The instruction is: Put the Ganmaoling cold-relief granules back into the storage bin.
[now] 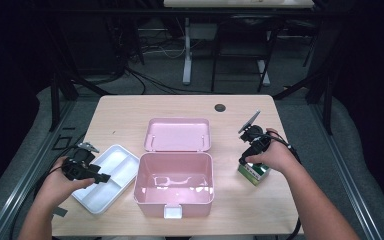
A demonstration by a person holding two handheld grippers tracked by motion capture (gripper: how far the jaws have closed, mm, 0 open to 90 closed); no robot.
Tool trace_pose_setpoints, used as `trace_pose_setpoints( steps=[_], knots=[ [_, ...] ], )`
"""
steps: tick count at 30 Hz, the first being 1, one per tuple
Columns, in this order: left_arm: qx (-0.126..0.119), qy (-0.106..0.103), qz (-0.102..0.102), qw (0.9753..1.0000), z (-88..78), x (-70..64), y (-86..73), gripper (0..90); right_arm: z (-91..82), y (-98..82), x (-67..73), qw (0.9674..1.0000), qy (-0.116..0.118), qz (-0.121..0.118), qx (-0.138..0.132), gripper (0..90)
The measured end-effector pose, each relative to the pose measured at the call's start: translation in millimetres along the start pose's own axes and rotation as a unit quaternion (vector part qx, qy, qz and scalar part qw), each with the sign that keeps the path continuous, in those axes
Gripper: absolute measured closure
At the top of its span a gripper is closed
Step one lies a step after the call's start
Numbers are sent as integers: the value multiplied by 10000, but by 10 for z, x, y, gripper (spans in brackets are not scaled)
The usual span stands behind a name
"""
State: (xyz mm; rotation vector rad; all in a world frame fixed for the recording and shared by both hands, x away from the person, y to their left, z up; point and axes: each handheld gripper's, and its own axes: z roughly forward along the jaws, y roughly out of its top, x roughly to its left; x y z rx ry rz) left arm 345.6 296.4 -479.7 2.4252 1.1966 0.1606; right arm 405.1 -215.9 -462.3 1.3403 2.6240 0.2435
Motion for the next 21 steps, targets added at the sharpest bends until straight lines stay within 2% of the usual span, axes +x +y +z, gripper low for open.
trace_pose_setpoints(
  steps=[1,5,9,10,17,18,21],
  knots=[
    [7,-1,-3,10000,2,3,-1,423,16,4,-33,9999,136,53,34,120],
    [-3,-24,-22,10000,4,16,-8,423,81,17,-107,9995,80,137,268,81],
    [-10,-21,-41,10000,1,25,-12,423,132,19,-130,9994,97,114,309,44],
    [-16,-29,-44,10000,-2,27,-13,423,140,17,-139,9992,186,118,322,42],
    [-15,-25,-43,10000,-7,36,-18,423,183,-3,-165,9985,122,51,537,37],
    [-16,-26,-36,10000,-7,38,-18,423,198,-10,-165,9987,112,55,491,37],
    [-20,-23,-57,10000,-13,44,-20,423,224,-23,-183,9984,207,100,519,66]
  ],
)
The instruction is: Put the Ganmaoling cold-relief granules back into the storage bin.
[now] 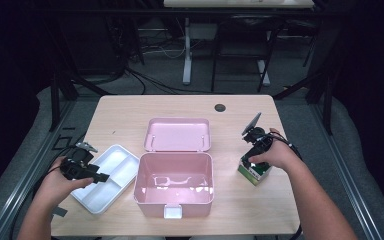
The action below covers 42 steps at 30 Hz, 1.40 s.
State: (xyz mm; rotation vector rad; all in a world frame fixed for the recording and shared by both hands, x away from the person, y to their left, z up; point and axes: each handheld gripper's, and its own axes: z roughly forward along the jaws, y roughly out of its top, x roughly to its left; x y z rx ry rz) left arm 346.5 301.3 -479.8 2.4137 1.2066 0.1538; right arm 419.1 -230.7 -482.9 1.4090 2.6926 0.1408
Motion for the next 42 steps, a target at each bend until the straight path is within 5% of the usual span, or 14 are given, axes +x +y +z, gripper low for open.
trace_pose_setpoints(
  steps=[12,15,18,21,42],
  knots=[
    [-5,-2,2,10000,7,3,-1,423,-5,-35,-68,9998,196,77,8,77],
    [9,-8,-6,10000,8,11,-3,424,5,-39,-81,10000,-28,48,62,52],
    [9,4,-12,10000,15,17,-5,423,24,-53,-101,9998,110,86,116,70],
    [18,3,-17,10000,22,20,-6,424,35,-61,-94,9996,231,59,160,127],
    [5,-1,-32,10000,32,33,-11,424,43,-80,-39,9991,295,-192,246,139]
  ],
)
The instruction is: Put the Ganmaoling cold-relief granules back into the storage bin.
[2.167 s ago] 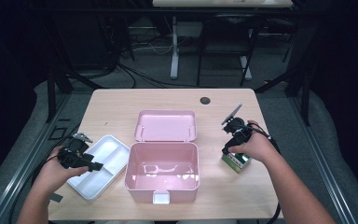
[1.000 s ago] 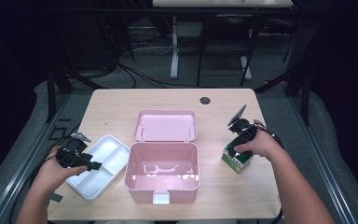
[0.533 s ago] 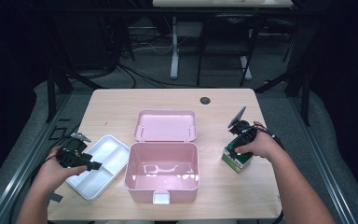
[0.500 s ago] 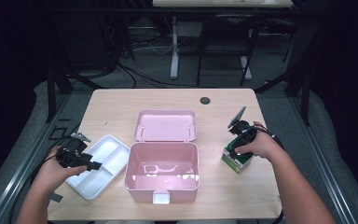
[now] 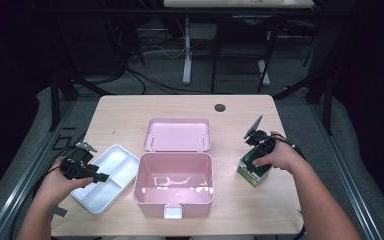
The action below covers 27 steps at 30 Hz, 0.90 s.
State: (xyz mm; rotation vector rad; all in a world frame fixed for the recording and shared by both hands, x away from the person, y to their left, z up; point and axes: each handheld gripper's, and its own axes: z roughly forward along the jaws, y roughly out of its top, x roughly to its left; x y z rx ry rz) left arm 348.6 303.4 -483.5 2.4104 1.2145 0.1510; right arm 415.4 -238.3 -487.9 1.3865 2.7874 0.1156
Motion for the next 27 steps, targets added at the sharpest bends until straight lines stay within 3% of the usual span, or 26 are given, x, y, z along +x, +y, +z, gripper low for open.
trace_pose_setpoints(
  steps=[13,27],
  knots=[
    [-36,9,-12,10000,-13,9,-3,426,-15,28,18,9998,-96,-53,192,156],
    [-45,13,-17,10000,-13,7,-2,426,-46,18,54,9999,-36,-57,95,162]
  ],
)
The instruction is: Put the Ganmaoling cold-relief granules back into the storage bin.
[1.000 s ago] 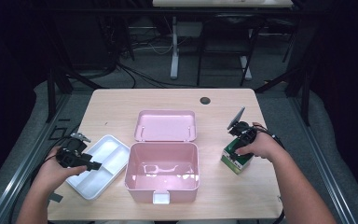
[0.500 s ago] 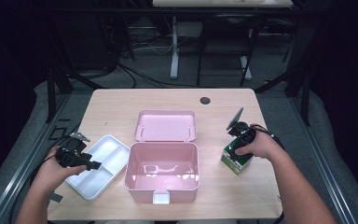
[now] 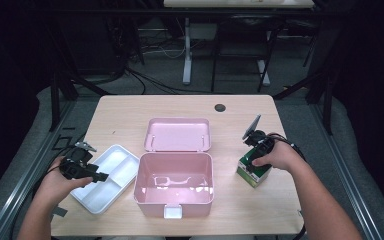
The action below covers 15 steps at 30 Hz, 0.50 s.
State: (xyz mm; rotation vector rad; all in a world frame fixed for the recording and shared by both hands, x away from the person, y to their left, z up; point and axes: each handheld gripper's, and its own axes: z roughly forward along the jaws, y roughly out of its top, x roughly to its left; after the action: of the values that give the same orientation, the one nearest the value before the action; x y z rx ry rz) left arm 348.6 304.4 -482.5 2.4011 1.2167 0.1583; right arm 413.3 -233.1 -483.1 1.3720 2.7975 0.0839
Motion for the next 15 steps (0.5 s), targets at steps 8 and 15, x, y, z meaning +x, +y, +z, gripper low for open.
trace_pose_setpoints(
  steps=[8,15],
  knots=[
    [-19,2,-10,10000,-10,-2,-1,426,-91,17,50,9999,-41,-116,-41,162],
    [-14,7,-8,10000,-12,-1,-3,426,-209,33,112,9996,-59,-257,20,162]
  ],
)
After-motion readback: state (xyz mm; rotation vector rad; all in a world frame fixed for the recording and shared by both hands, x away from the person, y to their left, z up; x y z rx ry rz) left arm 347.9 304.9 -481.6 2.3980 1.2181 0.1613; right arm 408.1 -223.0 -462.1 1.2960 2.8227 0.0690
